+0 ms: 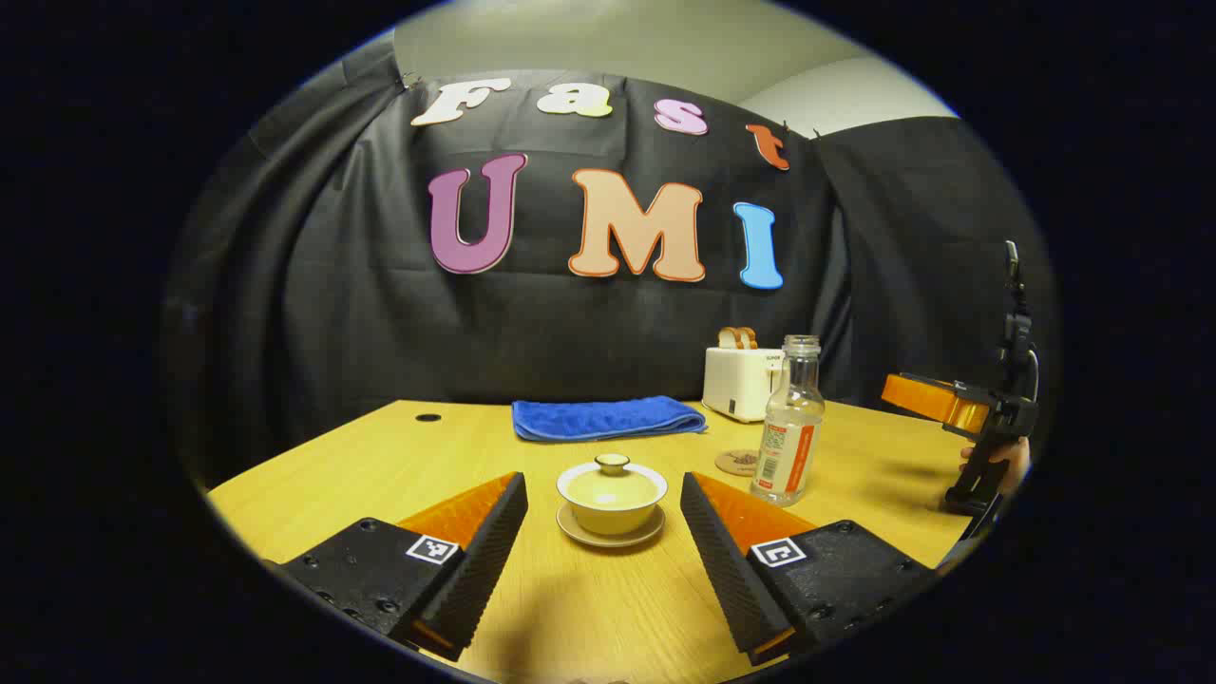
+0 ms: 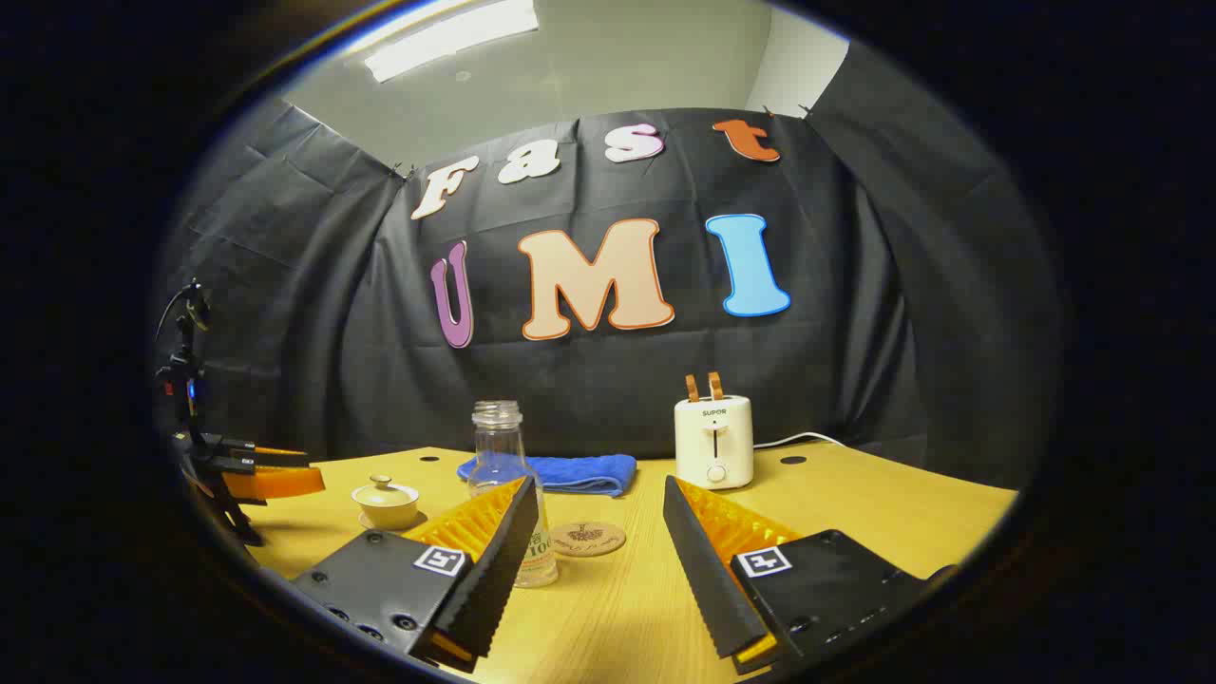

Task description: Open the teacup lid with one hand, grasp the water bottle and pour water into the teacup with the other hand; after pouring, place the water bottle on the coaster and then close the teacup lid.

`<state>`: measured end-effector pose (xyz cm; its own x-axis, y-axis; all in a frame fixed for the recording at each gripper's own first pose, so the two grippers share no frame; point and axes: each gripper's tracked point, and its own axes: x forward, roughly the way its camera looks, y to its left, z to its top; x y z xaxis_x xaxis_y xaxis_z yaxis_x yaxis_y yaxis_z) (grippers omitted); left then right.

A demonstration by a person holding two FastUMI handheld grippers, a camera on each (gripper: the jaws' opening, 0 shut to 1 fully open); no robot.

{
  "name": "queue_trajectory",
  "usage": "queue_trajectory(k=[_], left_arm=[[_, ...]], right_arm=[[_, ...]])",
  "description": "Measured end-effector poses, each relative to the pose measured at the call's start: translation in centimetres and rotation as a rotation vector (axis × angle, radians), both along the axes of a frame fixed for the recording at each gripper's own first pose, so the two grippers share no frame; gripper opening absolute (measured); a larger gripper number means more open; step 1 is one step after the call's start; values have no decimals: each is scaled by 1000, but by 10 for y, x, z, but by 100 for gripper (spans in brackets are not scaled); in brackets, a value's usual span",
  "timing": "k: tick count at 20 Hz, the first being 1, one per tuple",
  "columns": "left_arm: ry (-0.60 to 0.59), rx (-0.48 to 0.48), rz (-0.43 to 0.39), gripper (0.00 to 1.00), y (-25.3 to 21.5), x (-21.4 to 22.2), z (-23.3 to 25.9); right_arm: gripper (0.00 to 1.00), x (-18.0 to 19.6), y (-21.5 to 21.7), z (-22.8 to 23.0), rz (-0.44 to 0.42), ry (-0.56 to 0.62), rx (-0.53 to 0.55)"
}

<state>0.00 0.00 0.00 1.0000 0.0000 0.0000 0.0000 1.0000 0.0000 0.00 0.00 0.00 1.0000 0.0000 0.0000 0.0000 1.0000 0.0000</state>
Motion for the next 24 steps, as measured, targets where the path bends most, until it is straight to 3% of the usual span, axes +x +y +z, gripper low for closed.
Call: queue_trajectory(k=[3, 5, 6, 11, 12, 15, 16, 24], left_arm=[[-1, 23, 2, 93, -3, 1, 0], [1, 24, -3, 95, -5, 1, 0], [2, 25, -1, 95, -5, 3, -1], [3, 25, 9, 96, -4, 3, -1], [1, 25, 12, 96, -3, 3, -1], [2, 26, 23, 96, -3, 5, -1], [2, 26, 35, 96, -1, 6, -2], [7, 26, 38, 96, -2, 5, -4]], right_arm=[[87, 4, 2, -6, 5, 19, -2], [83, 3, 2, -7, 6, 23, -7], [91, 4, 2, -8, 4, 23, -11], [83, 6, 4, -14, 4, 56, -28], [87, 7, 5, -17, 6, 65, -32], [83, 10, 6, -25, 7, 94, -50], [87, 11, 7, -28, 9, 103, -55], [91, 10, 3, -32, -3, 121, -53]])
